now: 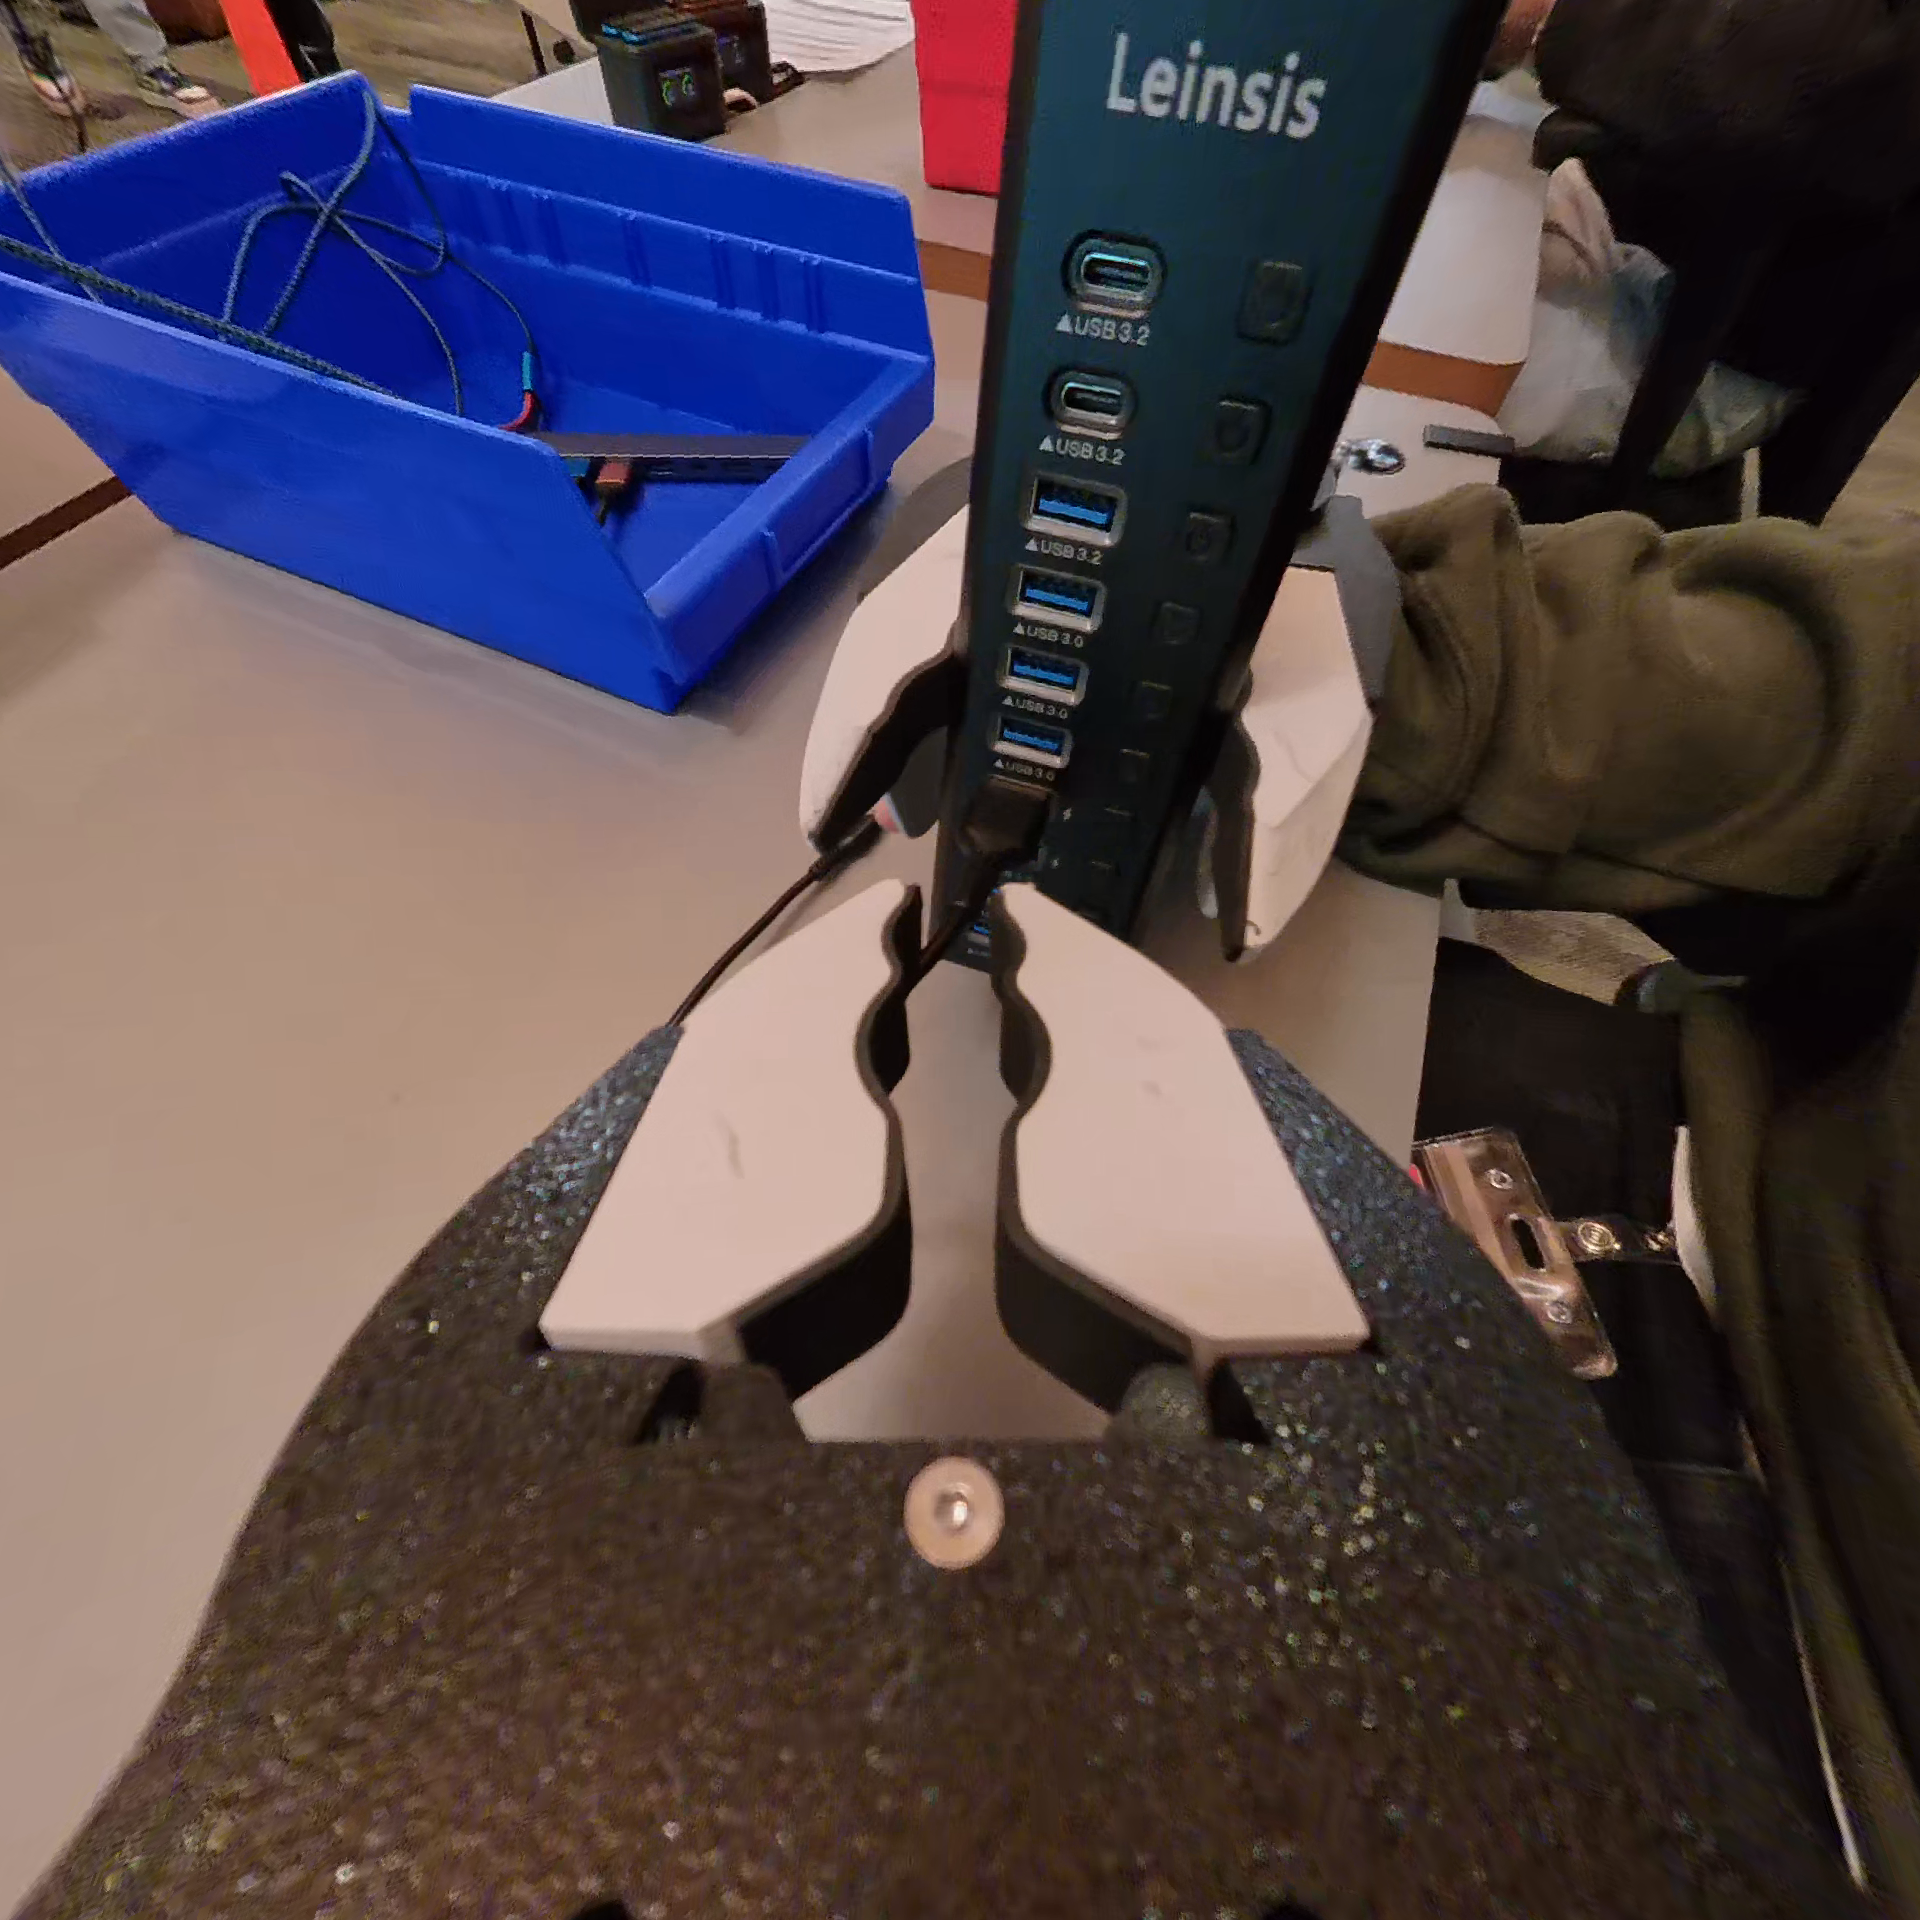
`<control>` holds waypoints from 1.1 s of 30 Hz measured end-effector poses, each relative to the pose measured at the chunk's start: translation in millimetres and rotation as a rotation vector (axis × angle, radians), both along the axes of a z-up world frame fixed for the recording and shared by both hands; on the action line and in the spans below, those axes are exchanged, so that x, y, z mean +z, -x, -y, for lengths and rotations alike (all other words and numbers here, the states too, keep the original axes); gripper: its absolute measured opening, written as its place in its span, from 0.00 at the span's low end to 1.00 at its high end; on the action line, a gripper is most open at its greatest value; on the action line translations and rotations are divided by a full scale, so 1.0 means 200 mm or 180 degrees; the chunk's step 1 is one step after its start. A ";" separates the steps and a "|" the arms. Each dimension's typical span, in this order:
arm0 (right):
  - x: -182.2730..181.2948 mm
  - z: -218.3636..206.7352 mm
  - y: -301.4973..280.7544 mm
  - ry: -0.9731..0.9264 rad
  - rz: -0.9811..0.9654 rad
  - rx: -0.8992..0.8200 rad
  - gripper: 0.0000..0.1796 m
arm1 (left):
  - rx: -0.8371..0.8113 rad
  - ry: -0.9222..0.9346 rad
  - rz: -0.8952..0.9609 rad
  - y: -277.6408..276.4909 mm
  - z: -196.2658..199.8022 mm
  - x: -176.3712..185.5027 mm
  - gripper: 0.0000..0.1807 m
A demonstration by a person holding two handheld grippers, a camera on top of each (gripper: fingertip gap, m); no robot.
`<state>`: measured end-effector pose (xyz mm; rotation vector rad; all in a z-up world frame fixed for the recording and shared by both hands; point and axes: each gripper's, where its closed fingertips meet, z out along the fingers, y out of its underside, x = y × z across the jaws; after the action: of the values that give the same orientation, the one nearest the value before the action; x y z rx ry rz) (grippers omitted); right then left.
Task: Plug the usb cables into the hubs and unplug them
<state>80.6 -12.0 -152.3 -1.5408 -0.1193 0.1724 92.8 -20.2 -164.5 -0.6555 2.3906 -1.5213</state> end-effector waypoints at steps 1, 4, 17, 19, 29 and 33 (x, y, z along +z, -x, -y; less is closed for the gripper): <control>0.00 0.00 0.00 0.0003 -0.0002 0.0005 0.41 | -0.0010 0.0013 -0.0009 0.00 0.00 0.00 0.06; 0.00 0.00 0.00 0.0002 -0.0004 0.0021 0.41 | -0.0073 -0.0024 0.0099 0.00 0.01 0.00 0.09; 0.00 0.00 0.01 0.0004 0.0019 0.0068 0.41 | -0.0305 -0.0190 0.0151 0.00 0.05 -0.03 0.11; 0.00 0.00 0.02 0.0013 0.0032 0.0078 0.41 | -0.0326 -0.0190 0.0196 0.00 0.05 -0.03 0.08; 0.01 0.01 0.01 -0.0059 0.0002 0.0079 0.41 | -0.0257 -0.0321 0.0325 0.00 0.07 -0.04 0.04; 0.02 0.02 0.02 -0.0088 -0.0036 0.0112 0.41 | -0.0225 -0.0388 0.0413 0.00 0.08 -0.03 0.03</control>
<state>77.2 -16.1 -149.2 -1.5105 -0.1395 0.2066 92.6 -35.8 -170.3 -0.4370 2.4077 -1.3857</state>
